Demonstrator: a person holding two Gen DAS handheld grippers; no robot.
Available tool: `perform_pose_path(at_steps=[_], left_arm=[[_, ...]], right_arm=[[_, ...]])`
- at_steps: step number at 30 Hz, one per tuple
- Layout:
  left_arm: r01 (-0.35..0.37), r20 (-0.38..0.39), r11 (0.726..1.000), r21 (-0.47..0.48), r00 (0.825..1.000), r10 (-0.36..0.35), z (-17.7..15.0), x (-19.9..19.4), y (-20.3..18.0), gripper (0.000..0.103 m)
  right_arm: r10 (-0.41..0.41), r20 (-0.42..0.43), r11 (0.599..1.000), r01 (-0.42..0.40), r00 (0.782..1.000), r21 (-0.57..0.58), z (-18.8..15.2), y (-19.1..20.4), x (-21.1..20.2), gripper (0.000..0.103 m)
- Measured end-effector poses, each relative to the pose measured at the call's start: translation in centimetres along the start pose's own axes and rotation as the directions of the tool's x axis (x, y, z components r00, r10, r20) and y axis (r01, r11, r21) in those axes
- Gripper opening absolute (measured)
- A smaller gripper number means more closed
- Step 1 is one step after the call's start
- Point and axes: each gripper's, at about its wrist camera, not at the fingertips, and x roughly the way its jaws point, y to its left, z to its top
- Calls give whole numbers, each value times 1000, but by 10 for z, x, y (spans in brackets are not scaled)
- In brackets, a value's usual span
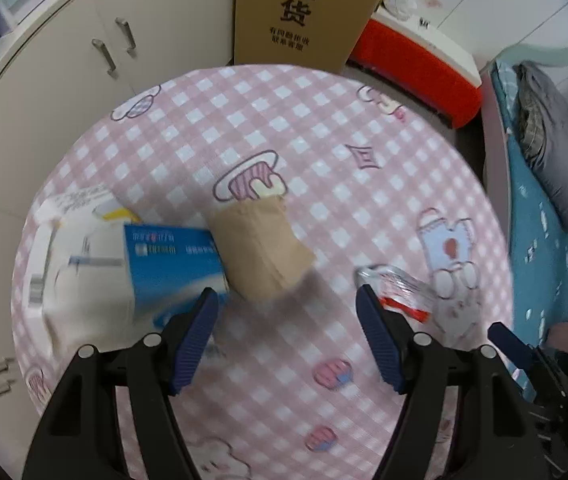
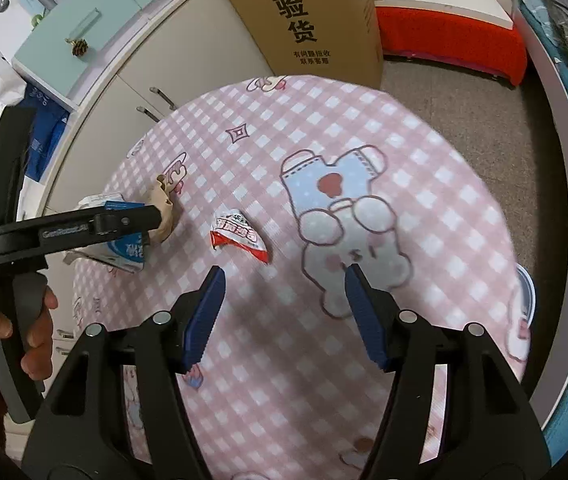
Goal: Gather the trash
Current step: 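Move both open tools back over the table toward the beige cloth, then grasp beige cloth with left tool while right tool grasps red-white wrapper, then carry beige cloth with left tool while right tool drops red-white wrapper into bucket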
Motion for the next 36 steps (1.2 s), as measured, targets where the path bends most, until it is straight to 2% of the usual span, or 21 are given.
perform_pose_path(at_steps=[5,6,7,10,15,16,18,20,23,30,36], left_arm=[[-21,5,997,80,1000,20,15,12,-4,70],[-15,-3,996,91,1000,15,17,14,-4,66],[-8,-13,995,98,1000,9,19,17,-5,54],[-21,-31,995,97,999,24,21,22,0,33],[23,-16,995,102,1000,-21,18,17,9,14],[29,-11,994,103,1000,-28,16,14,9,12],[41,-6,994,100,999,-41,12,11,10,12],[55,3,994,97,998,-56,6,5,11,11],[53,15,994,92,998,-55,-10,-4,9,11],[55,40,994,92,998,-58,-27,-24,-28,11],[68,67,991,118,995,-77,-44,-46,-95,11]], right_arm=[[-27,-8,998,26,1000,-58,7,18,22,62],[-30,-10,997,30,999,-71,8,21,26,62],[-36,-12,996,35,999,-85,10,24,29,62],[-65,-24,988,61,998,-141,14,33,41,62],[-101,-34,965,90,994,-248,18,50,59,62],[-107,-33,959,95,994,-267,18,53,62,61],[-114,-32,947,98,993,-307,17,58,66,52],[-105,-45,939,84,993,-334,17,61,70,36],[-100,-49,929,76,994,-363,17,63,70,30],[-21,-25,951,12,999,-310,16,40,34,28],[27,40,970,-17,999,-241,12,-3,-32,28]])
